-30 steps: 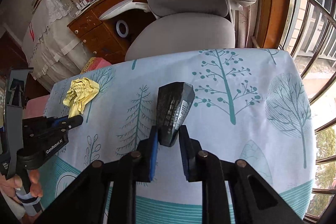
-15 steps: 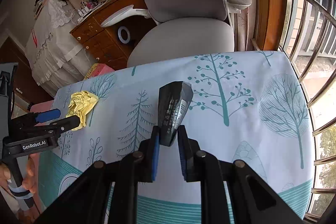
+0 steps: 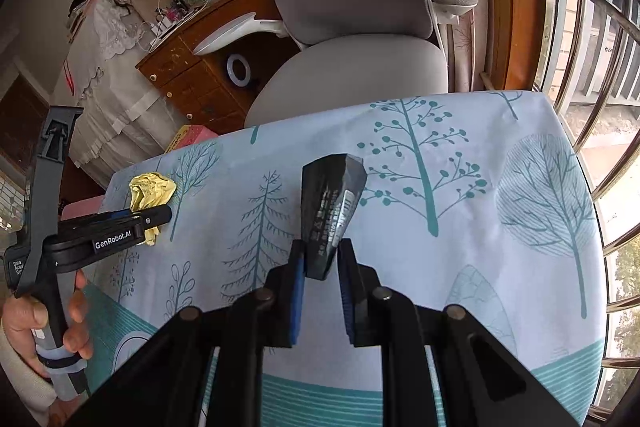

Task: Collect trash
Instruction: 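Grasp the yellow crumpled paper with the left gripper while the right grasps the black box, then carry the yellow paper and black box over the bin and open both grippers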

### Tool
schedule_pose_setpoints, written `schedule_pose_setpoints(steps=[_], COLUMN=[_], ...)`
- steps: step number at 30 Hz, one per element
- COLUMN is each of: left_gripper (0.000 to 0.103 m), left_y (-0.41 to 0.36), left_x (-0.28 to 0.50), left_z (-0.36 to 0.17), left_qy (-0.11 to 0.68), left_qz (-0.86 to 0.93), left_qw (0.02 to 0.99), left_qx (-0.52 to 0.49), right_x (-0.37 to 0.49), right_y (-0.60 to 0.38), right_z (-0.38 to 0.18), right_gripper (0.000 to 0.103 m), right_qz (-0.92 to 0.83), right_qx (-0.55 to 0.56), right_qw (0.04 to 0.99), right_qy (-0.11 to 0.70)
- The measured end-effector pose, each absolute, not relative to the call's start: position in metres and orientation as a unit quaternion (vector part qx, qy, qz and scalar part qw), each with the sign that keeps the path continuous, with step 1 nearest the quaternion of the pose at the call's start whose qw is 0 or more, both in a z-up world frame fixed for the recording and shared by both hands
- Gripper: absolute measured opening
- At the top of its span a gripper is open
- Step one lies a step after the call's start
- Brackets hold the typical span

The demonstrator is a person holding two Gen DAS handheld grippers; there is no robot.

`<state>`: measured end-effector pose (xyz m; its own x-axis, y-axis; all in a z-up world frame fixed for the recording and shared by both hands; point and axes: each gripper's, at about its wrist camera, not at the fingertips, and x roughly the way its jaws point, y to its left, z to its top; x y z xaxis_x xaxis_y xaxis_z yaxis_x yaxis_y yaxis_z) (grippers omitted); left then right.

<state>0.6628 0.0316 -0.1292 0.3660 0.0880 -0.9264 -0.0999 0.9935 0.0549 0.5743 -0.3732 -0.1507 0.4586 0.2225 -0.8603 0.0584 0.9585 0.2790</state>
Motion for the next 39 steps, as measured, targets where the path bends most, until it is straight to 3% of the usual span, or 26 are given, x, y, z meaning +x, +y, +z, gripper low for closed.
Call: schedule_pose_setpoints(steps=[10,21,29,39], left_gripper=[0.028,0.028,0.028,0.028], left_y=[0.016,0.028,0.032,0.025], left_x=[0.524,0.256,0.104,-0.005], left_z=[-0.065,0.004,-0.003,-0.076], left_qy=[0.524,0.485,0.488,0.566], left_qz=[0.013,-0.049,-0.082,-0.103], left_qw=[0.851,0.873,0.869,0.818], left_qx=[0.003,-0.008,0.0,0.012], right_x=[0.478,0.228,0.069,-0.022], right_y=[-0.357,-0.276,-0.217,-0.187], right_z=[-0.102,-0.036,-0.024,-0.081], right_gripper=[0.016,0.016,0.016,0.016], right_qz=[0.048,0.051,0.049,0.024], right_qx=[0.196,0.206,0.189,0.164], right_qw=[0.85,0.855,0.853,0.798], right_qy=[0.486,0.474,0.484,0.579])
